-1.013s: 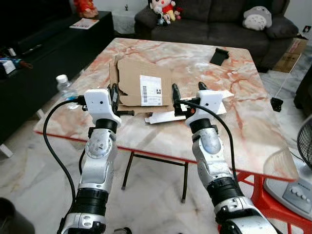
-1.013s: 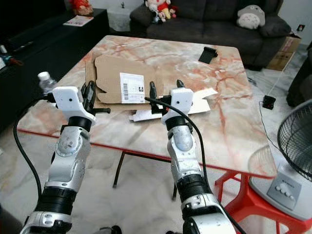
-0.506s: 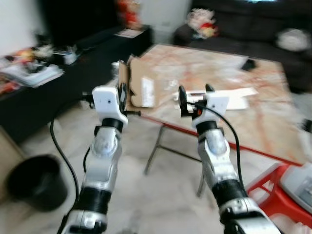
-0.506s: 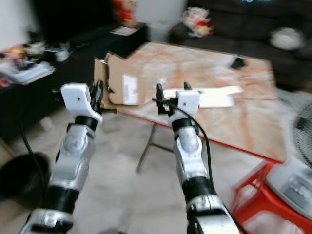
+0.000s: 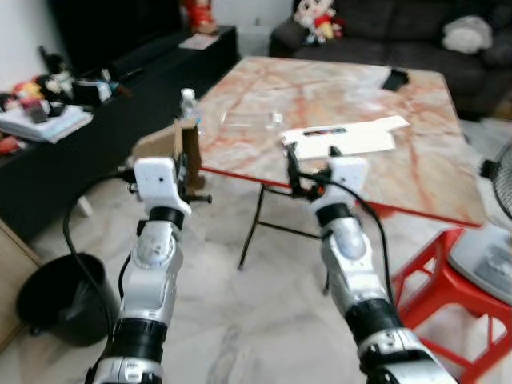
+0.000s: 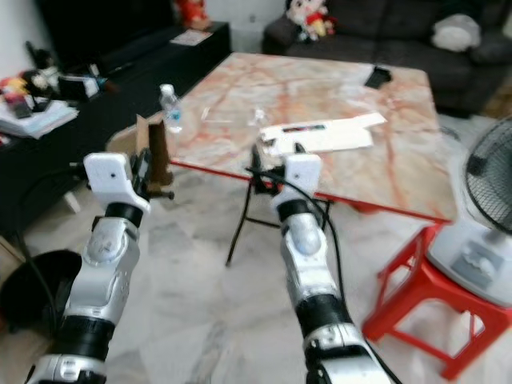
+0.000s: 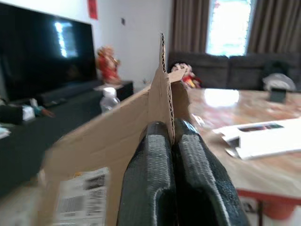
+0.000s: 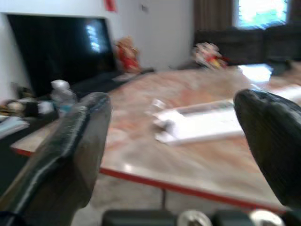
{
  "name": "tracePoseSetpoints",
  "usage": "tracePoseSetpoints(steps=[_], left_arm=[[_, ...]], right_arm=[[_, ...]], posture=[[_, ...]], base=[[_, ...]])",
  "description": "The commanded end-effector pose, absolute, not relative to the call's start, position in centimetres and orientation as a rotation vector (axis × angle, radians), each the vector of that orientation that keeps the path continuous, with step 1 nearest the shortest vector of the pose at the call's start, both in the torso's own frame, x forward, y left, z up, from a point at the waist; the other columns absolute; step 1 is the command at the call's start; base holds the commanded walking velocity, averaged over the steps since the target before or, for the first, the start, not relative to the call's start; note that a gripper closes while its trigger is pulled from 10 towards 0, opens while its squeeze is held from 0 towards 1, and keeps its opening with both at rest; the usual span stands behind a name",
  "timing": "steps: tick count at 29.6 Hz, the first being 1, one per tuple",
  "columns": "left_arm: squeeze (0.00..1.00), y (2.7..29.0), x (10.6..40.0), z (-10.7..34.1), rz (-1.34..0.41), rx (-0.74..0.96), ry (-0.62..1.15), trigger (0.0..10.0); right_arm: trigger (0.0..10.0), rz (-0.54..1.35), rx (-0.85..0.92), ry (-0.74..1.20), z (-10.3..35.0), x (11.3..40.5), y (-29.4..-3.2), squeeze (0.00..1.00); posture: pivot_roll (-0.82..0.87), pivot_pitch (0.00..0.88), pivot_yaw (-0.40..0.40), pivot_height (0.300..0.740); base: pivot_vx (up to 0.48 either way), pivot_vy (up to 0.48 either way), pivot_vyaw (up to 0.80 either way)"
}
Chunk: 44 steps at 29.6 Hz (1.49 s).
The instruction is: Picking trash to rubbish bin
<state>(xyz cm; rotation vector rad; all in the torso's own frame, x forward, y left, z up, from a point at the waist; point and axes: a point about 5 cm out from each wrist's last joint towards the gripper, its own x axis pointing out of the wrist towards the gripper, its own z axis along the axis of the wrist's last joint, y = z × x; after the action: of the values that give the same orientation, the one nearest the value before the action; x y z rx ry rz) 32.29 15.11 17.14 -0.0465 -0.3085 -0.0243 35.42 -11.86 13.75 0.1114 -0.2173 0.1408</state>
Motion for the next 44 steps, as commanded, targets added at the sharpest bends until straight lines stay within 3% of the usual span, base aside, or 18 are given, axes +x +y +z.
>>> tracePoseSetpoints(steps=[1, 9, 16, 17, 21, 31, 44], left_arm=[[0.0, 16.9, 31.5, 16.9, 0.013, -0.053, -0.293, 10.0], [0.0, 21.8, 26.5, 11.1, 0.115, -0.054, -0.078, 10.0], [0.0, 23.8, 22.3, 5.5, 0.144, -0.074, 0.151, 10.0], [0.0, 23.8, 22.3, 5.5, 0.144, -0.074, 0.151, 10.0], [0.0, 23.4, 19.5, -1.6, 0.137, -0.081, 0.484, 10.0], [0.0, 21.4, 17.7, -7.1, 0.181, -0.111, 0.775, 10.0], [0.0, 21.7, 17.0, -7.9, 0.188, -0.074, 0.813, 10.0]], right_arm=[[10.0, 0.158, 0.125, -0.132, 12.0, 35.1, -11.8, 0.0], [10.0, 0.061, 0.103, 0.207, 4.0, 32.0, -15.5, 0.0], [10.0, -0.03, 0.13, 0.467, -1.2, 28.0, -17.9, 0.0], [10.0, -0.03, 0.13, 0.467, -1.2, 28.0, -17.9, 0.0], [10.0, -0.037, 0.124, 0.602, -3.5, 25.6, -18.2, 0.0], [10.0, -0.038, 0.062, 0.808, -6.7, 21.3, -18.4, 0.0], [10.0, -0.07, 0.057, 0.88, -7.9, 19.1, -18.9, 0.0]], posture=[[0.01, 0.031, 0.0, 0.74], [0.02, 0.053, 0.002, 0.74], [0.03, 0.063, 0.0, 0.74], [0.03, 0.063, 0.0, 0.74], [0.03, 0.068, -0.001, 0.74], [0.02, 0.061, -0.002, 0.74], [0.01, 0.067, 0.0, 0.74]], base=[[0.0, 0.0, 0.0], [0.0, 0.0, 0.0], [0.0, 0.0, 0.0], [0.0, 0.0, 0.0], [0.0, 0.0, 0.0], [0.0, 0.0, 0.23], [0.0, 0.0, 0.8]])
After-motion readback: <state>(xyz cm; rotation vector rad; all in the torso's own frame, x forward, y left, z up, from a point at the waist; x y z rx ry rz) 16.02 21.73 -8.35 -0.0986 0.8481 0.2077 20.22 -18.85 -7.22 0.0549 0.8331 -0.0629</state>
